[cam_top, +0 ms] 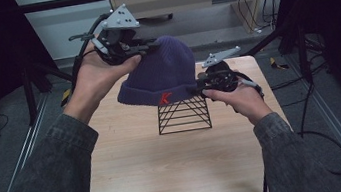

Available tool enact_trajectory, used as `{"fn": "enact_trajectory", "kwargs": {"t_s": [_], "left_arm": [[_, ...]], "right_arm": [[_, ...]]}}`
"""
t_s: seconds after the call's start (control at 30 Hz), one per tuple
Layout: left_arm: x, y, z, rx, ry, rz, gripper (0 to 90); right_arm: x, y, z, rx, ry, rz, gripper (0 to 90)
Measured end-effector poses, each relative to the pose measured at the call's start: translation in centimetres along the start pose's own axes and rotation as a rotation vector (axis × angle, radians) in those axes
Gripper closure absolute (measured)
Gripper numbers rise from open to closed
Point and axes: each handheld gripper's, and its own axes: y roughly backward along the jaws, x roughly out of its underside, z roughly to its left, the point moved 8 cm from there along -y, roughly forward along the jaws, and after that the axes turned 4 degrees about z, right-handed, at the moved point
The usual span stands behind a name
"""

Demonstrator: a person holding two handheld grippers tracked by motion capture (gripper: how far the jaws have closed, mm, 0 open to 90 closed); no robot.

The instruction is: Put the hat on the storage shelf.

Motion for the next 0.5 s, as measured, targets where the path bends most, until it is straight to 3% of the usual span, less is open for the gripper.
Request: {"fn": "enact_trajectory", "kwargs": {"t_s": [0.1, 0.33, 0.5], "left_arm": [[0.3, -0.8, 1.2, -0.030, 0.033, 0.013, 80.4], [0.6, -2.7, 2.5, -0.040, 0.069, 0.019, 80.2], [1.2, -4.2, 3.0, -0.057, 0.075, 0.047, 80.2]], "right_arm": [[0.1, 0.5, -1.1, 0.046, -0.013, -0.005, 71.8], [-0.2, 2.0, -2.9, 0.129, -0.009, -0.019, 71.8], [0.3, 2.1, -4.1, 0.178, -0.022, -0.009, 71.5]]}}
